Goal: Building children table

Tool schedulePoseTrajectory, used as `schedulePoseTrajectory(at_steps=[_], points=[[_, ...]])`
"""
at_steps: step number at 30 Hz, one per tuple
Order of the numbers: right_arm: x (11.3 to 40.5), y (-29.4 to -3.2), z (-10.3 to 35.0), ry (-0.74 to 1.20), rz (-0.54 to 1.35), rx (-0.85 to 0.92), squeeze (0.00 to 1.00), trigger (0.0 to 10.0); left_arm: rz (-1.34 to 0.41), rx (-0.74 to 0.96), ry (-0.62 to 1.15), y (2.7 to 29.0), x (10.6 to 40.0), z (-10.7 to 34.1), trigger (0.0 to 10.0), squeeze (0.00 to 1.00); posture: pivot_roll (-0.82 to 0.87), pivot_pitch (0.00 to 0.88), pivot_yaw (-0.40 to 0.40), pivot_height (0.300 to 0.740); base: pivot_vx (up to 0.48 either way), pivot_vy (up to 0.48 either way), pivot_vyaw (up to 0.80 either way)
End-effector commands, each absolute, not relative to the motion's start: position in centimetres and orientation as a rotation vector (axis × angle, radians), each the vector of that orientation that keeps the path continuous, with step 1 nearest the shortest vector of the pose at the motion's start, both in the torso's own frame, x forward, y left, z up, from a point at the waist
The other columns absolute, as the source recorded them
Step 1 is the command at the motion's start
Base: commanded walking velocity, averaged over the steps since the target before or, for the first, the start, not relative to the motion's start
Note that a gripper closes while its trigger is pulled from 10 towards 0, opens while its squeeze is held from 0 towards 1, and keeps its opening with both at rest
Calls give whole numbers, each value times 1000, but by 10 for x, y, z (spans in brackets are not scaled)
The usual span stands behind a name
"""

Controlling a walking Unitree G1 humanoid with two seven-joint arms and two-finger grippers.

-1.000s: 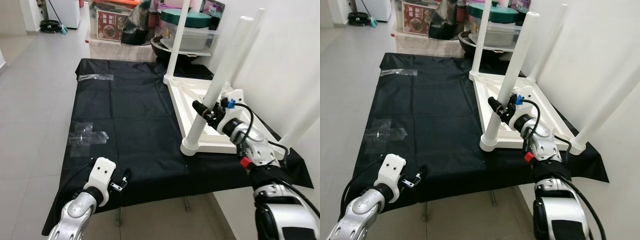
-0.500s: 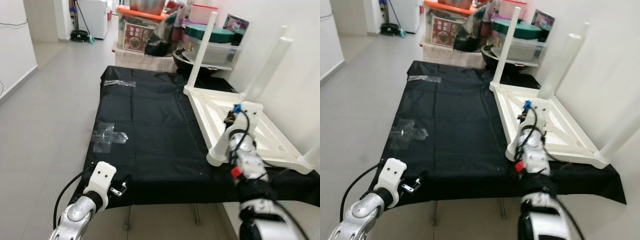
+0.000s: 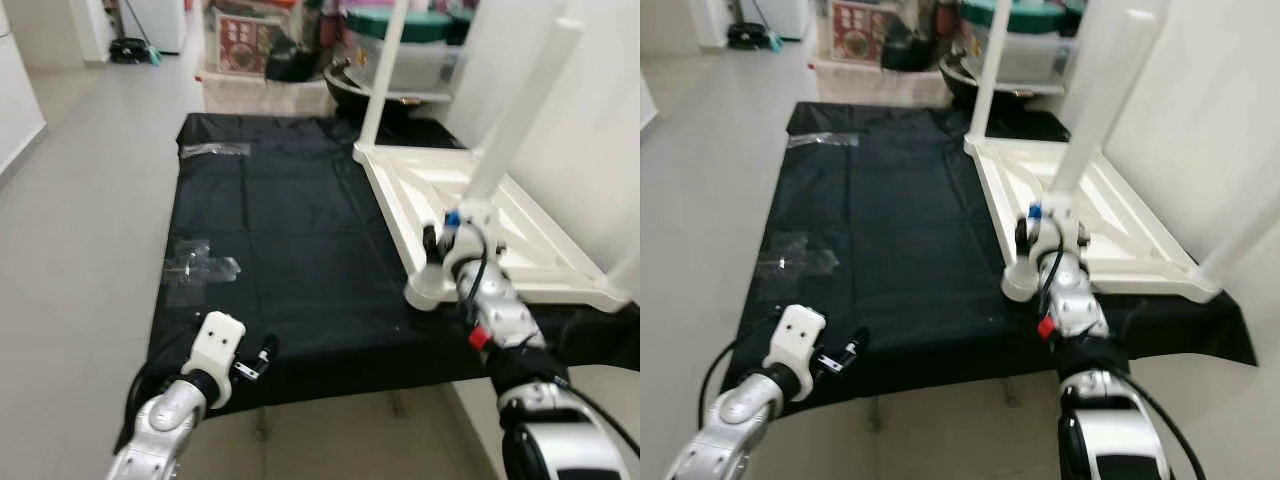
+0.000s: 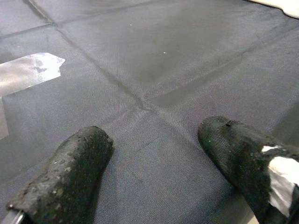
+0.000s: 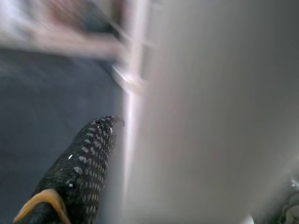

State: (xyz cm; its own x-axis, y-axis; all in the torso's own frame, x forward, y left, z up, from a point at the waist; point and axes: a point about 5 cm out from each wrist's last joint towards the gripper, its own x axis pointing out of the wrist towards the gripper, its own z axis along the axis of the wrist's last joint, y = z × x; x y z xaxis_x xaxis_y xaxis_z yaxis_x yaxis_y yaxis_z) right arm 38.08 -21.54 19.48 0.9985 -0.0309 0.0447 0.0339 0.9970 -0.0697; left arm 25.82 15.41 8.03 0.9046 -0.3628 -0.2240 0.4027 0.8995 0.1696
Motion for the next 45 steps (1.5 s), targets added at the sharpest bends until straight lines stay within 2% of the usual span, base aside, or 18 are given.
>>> schedulePoseTrajectory(at_steps=[1, 7, 8, 9, 10, 11, 17, 22, 23, 24, 25, 27, 29, 32, 38, 40, 45], points=[[378, -215, 208, -124, 110, -51, 0, 10000, -395, 221, 254, 155, 254, 68, 10000, 0, 57, 0, -164, 740, 0, 0, 0], [376, -216, 211, -140, 196, -83, 0, 10000, -398, 224, 251, 155, 256, 69, 10000, 0, 56, 0, -160, 740, 0, 0, 0], [377, -217, 210, -135, 204, -91, 0, 6510, -398, 225, 251, 155, 256, 69, 10000, 0, 59, 0, -158, 740, 0, 0, 0], [377, -217, 210, -135, 204, -91, 0, 6510, -398, 225, 251, 155, 256, 69, 10000, 0, 59, 0, -158, 740, 0, 0, 0], [376, -216, 202, -100, 269, -113, 0, 471, -399, 227, 250, 155, 256, 70, 10000, 0, 59, 0, -158, 740, 0, 0, 0], [375, -215, 198, -84, 308, -123, 0, 0, -399, 227, 250, 156, 256, 70, 10000, 0, 59, 0, -158, 740, 0, 0, 0], [369, -214, 187, -41, 459, -125, 0, 0, -400, 229, 251, 157, 256, 70, 10000, 0, 61, 0, -154, 740, 0, 0, 0], [370, -219, 180, 19, 426, -113, 0, 0, -402, 229, 251, 157, 256, 70, 10000, 0, 60, 0, -154, 740, 0, 0, 0], [373, -223, 174, 56, 327, -124, 0, 0, -404, 229, 250, 156, 256, 70, 10000, 0, 60, 0, -153, 740, 0, 0, 0], [377, -231, 167, 108, 136, -114, 0, 0, -404, 229, 250, 156, 257, 70, 10000, 0, 61, 0, -154, 740, 0, 0, 0], [377, -231, 167, 108, 136, -114, 0, 0, -404, 229, 250, 156, 257, 70, 10000, 0, 61, 0, -154, 740, 0, 0, 0], [377, -241, 158, 169, -80, -111, 0, 0, -404, 228, 249, 156, 257, 70, 10000, 0, 61, 0, -154, 740, 0, 0, 0], [377, -242, 157, 177, -106, -107, 0, 0, -403, 228, 249, 156, 257, 70, 10000, 0, 61, 0, -154, 740, 0, 0, 0], [355, -243, 129, 260, -497, -23, 0, 0, -400, 228, 252, 156, 256, 70, 10000, 0, 65, 0, -159, 740, 0, 0, 0], [338, -223, 120, 273, -599, 3, 0, 0, -391, 228, 256, 157, 256, 69, 10000, 0, 61, 0, -159, 740, 0, 0, 0], [340, -207, 130, 204, -571, -8, 0, 0, -394, 248, 250, 156, 258, 70, 10000, 0, 60, 0, -164, 740, 0, 0, 0], [344, -192, 141, 150, -546, -8, 0, 0, -400, 265, 237, 152, 260, 72, 10000, 0, 60, 0, -167, 740, 0, 0, 0]])
